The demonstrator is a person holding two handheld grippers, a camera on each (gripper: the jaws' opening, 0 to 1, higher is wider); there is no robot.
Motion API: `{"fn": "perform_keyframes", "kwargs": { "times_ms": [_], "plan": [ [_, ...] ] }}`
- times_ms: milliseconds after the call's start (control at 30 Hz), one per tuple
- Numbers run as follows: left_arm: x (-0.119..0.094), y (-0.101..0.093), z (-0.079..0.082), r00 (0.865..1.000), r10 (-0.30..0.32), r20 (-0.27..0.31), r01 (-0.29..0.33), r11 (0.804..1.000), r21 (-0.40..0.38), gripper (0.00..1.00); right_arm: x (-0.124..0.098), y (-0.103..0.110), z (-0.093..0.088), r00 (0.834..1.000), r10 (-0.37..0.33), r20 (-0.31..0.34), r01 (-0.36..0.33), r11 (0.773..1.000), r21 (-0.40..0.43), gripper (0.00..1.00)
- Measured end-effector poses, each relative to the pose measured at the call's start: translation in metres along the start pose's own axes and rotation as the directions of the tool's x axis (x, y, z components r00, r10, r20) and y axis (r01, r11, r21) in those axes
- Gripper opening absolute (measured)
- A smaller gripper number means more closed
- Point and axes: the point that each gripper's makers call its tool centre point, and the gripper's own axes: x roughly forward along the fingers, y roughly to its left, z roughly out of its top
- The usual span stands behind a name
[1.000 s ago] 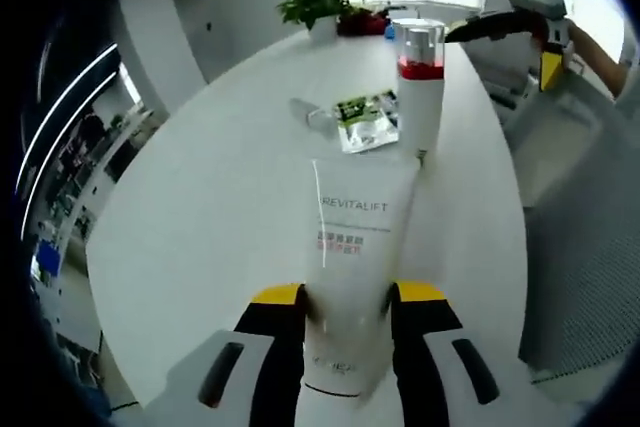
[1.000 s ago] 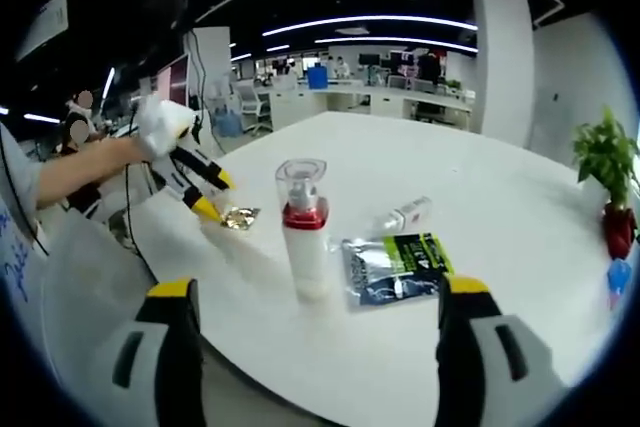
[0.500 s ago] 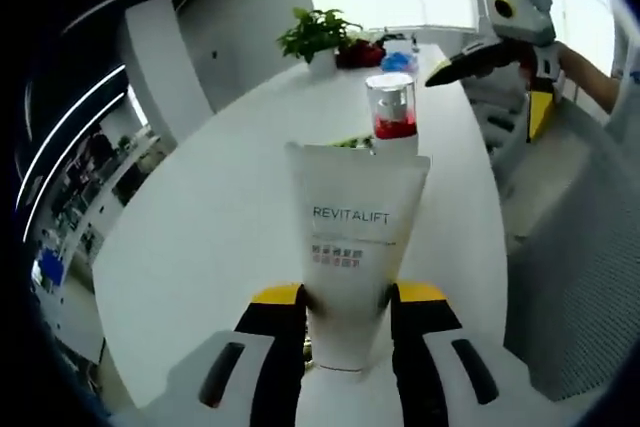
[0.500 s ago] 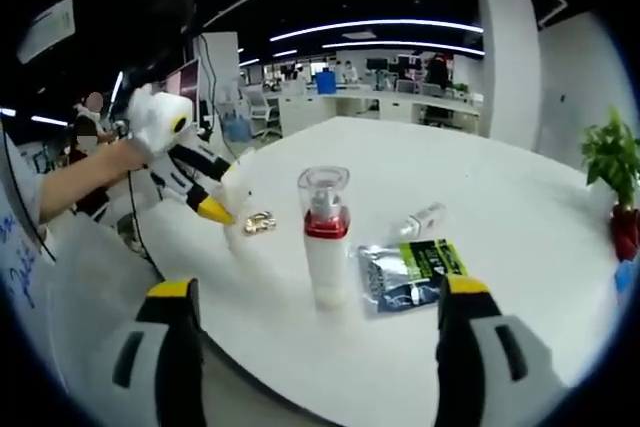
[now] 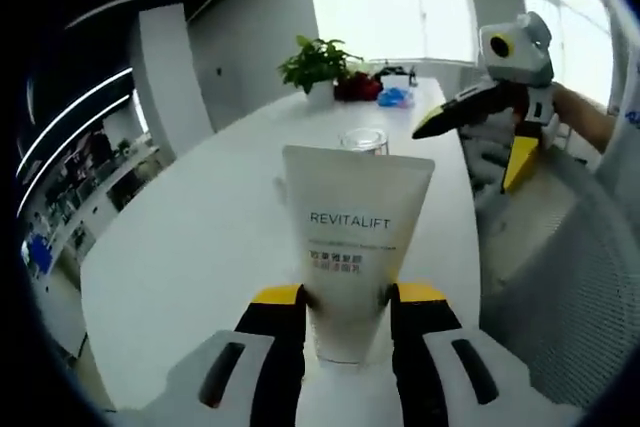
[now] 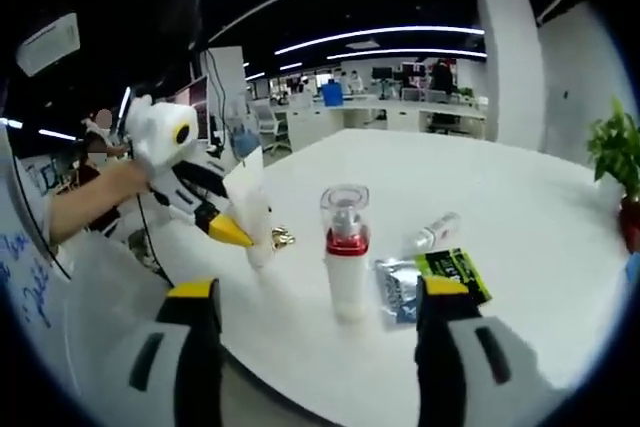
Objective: Arrange the skincare products in the storage area until every visible bottle or jar stands upright without overlapping.
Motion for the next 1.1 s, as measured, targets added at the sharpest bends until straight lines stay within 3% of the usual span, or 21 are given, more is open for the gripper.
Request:
{"fn": "perform_keyframes", "kwargs": {
  "times_ms": [200, 600, 900, 1100],
  "plan": [
    [0.004, -0.013, 0.007, 1.0, -0.015, 0.021, 0.016, 0.999, -0.033, 0.29, 0.004, 0.009, 0.002, 0.999, 0.034, -0.001, -0.034, 0.999, -0.006, 0.63],
    [0.011, -0.027, 0.011, 0.999, -0.012, 0.031, 0.016, 0.994, -0.106, 0.29, 0.014, 0.03, 0.024, 0.989, 0.123, 0.082, -0.124, 0.992, 0.013, 0.37],
    [0.014, -0.027, 0.012, 0.999, 0.03, 0.041, -0.024, 0.989, -0.145, 0.29, 0.031, 0.046, 0.034, 0.983, 0.156, 0.091, -0.158, 0.987, 0.011, 0.3],
    [0.016, -0.03, 0.009, 0.998, 0.062, 0.017, -0.06, 0.99, -0.13, 0.29, 0.041, 0.049, 0.039, 0.981, 0.158, 0.114, -0.167, 0.983, 0.071, 0.22]
  ]
}}
